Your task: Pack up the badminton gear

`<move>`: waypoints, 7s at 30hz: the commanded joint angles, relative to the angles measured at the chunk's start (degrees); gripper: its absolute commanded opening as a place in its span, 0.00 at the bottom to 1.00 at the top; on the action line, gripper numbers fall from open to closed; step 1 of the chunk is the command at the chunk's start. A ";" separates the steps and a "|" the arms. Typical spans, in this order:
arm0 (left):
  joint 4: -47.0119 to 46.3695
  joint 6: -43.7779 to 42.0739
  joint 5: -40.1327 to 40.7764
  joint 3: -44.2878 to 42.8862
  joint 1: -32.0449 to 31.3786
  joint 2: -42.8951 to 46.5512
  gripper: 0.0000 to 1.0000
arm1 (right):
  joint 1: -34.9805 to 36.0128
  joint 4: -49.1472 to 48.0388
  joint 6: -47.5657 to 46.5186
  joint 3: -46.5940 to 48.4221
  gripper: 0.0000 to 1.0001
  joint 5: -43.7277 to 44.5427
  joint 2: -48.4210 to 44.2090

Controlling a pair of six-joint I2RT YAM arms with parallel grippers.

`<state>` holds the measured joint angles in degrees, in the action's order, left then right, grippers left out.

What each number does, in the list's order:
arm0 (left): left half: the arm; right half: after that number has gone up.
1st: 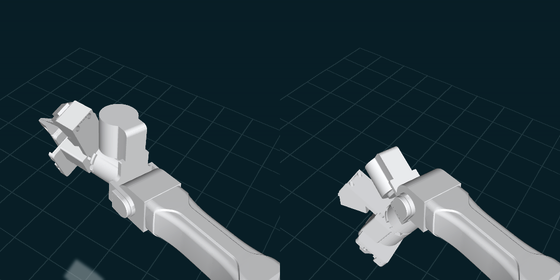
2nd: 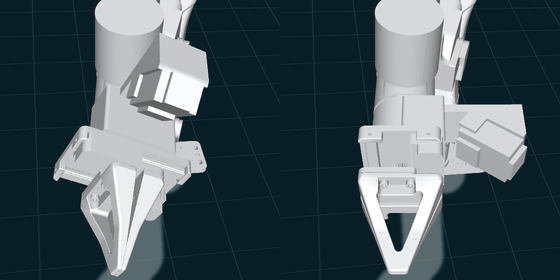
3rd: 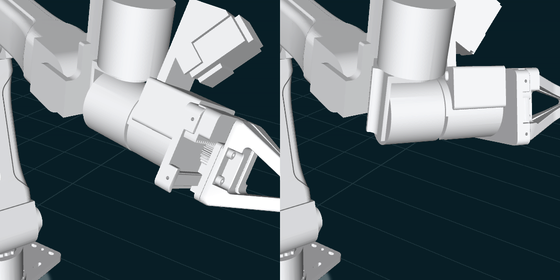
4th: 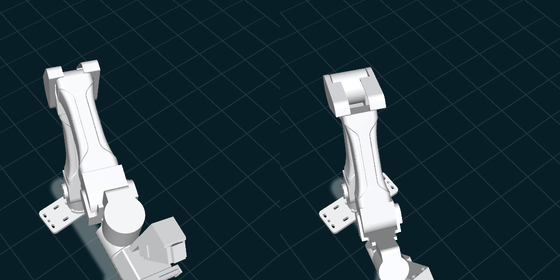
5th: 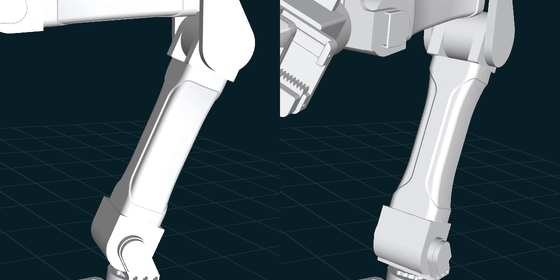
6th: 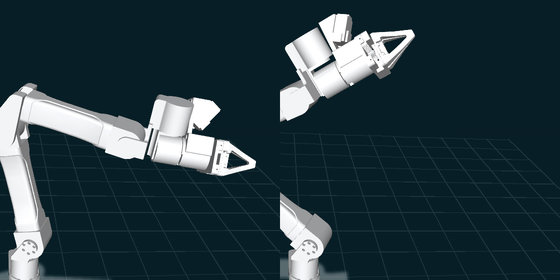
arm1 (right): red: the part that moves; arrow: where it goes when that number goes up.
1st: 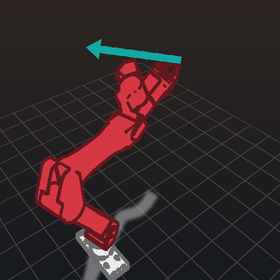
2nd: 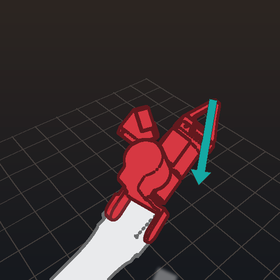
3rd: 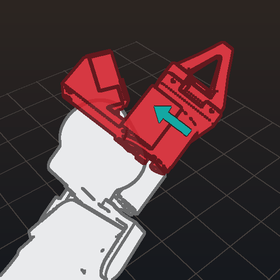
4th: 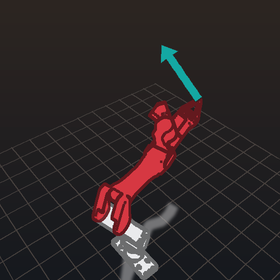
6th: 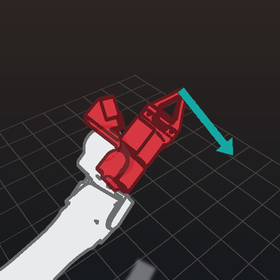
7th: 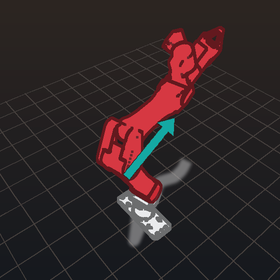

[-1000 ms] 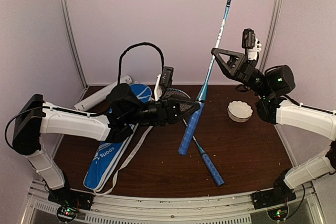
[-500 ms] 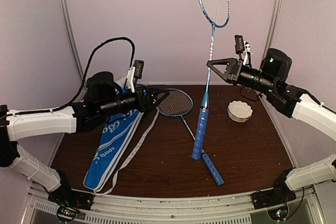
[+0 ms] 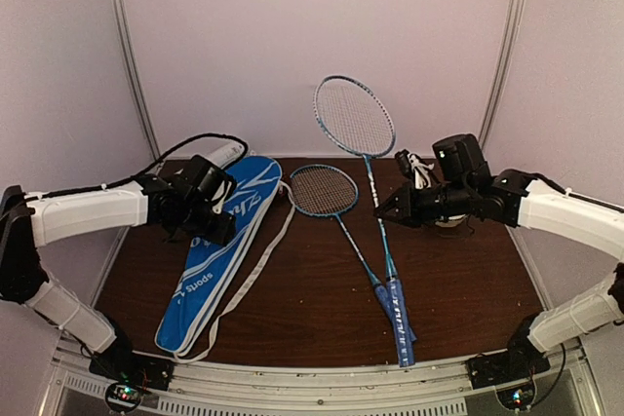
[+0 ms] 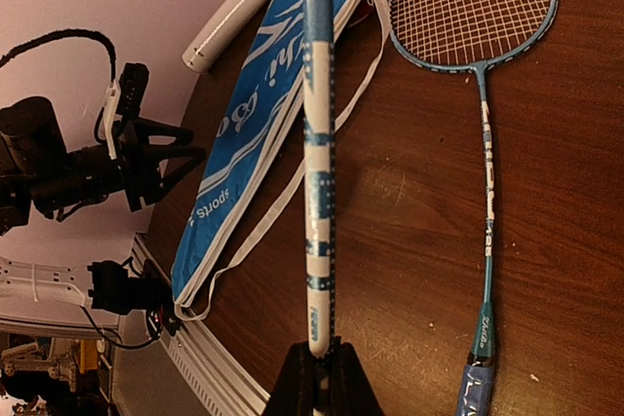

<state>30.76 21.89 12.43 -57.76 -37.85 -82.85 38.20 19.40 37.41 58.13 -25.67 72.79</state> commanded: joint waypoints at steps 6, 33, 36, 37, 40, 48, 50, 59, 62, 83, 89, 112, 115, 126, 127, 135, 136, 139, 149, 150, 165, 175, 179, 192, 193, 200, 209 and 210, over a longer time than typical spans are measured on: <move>4.31 -2.07 -2.10 2.53 -0.06 -3.92 0.39 | 5.64 4.23 -2.29 -0.74 0.00 1.34 3.26; 3.49 -4.07 -6.80 -3.33 0.67 -18.11 0.06 | 6.87 4.83 -2.86 -4.96 0.00 1.18 1.29; 3.46 -1.98 -7.85 -3.60 0.65 -16.14 0.00 | 6.81 5.97 -3.12 -5.27 0.00 1.41 0.68; 3.55 -1.08 -8.18 -3.96 0.64 -15.54 0.00 | 6.83 6.46 -3.35 -5.38 0.00 1.48 0.45; 2.98 1.21 -9.52 -4.24 0.48 -13.82 0.00 | 6.81 8.97 -4.62 -5.77 0.00 2.05 -0.28; -0.74 7.34 -11.45 -5.23 -0.74 -9.55 0.00 | 7.19 15.61 -7.44 -8.37 0.00 2.16 -2.41; -1.68 8.47 -11.28 -5.39 -1.27 -8.56 0.00 | 7.81 17.02 -7.96 -8.80 0.00 2.80 -2.45; -3.81 12.37 -10.83 -7.07 -4.21 -6.84 0.00 | 15.72 17.04 -7.82 -8.21 0.00 7.36 3.24; -4.10 13.07 -10.63 -7.60 -4.80 -6.44 0.00 | 17.94 16.95 -7.79 -6.09 0.00 9.16 6.20; -16.38 9.15 -21.00 -4.62 -11.37 -6.27 0.00 | 20.32 8.93 -5.33 10.52 0.00 4.97 27.37; -18.07 6.15 -25.39 -3.23 -11.37 -5.86 0.00 | 20.19 5.22 -5.36 11.67 0.00 3.30 29.42; -26.17 9.05 -37.49 5.65 -11.90 -4.02 0.00 | 16.80 -11.54 0.02 15.40 0.00 1.88 37.12; -23.60 6.96 -37.83 4.23 -11.90 -5.16 0.00 | 16.80 -13.16 -0.49 15.23 0.00 0.05 37.32; -26.68 5.05 -46.59 3.88 -11.90 -8.40 0.00 | 14.04 -25.27 3.27 13.55 0.00 -1.11 39.77; -26.53 4.82 -47.07 3.89 -11.90 -8.44 0.00 | 13.64 -27.80 4.62 13.24 0.00 -1.26 40.14; -25.23 2.95 -49.22 3.78 -11.69 -10.15 0.00 | 11.90 -34.47 10.16 16.33 0.00 -0.39 44.01; -25.15 2.84 -49.18 3.79 -11.53 -10.29 0.00 | 11.84 -34.29 10.41 16.92 0.00 0.03 44.51; -25.61 2.83 -49.09 4.24 -10.56 -10.60 0.00 | 11.45 -35.01 11.75 17.96 0.00 0.21 46.49; -21.16 -3.52 -44.31 2.13 -3.47 -15.05 0.00 | 11.20 -36.44 11.47 17.98 0.23 -1.65 48.00; -20.97 -3.91 -44.17 1.71 -3.12 -15.62 0.00 | 11.20 -36.78 11.50 17.94 0.29 -2.45 47.98; -20.92 -4.15 -42.19 1.46 -2.58 -16.27 0.00 | 13.68 -34.52 -14.28 -12.45 0.70 -7.86 21.47; -20.41 -2.70 -40.23 0.81 -2.50 -16.88 0.00 | 27.20 -25.51 -26.73 -23.67 0.77 2.94 9.78; -20.14 -2.34 -39.87 0.59 -2.55 -16.91 0.00 | 33.33 -15.21 -29.77 -18.38 0.79 8.05 15.05; -15.27 4.50 -27.10 4.08 -4.79 -6.02 0.32 | 39.79 -13.70 -28.74 -11.11 0.67 16.81 26.19; -13.83 5.28 -24.49 4.82 -6.70 -3.58 0.39 | 39.99 -13.70 -28.45 -11.03 0.65 16.97 26.32; -0.04 19.35 -9.62 9.88 -20.39 7.40 0.50 | 40.28 -13.76 -27.71 -10.46 0.55 18.64 26.22; 7.27 41.58 -4.67 7.90 -37.36 2.97 0.48 | 40.98 -13.79 -26.36 -9.80 0.51 18.89 26.43; 7.98 42.51 -4.55 7.27 -37.92 2.13 0.46 | 41.11 -13.87 -26.27 -9.79 0.51 18.89 26.43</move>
<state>34.33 54.22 4.19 -47.53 -73.25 -78.00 78.54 3.77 9.89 47.44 -8.54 98.02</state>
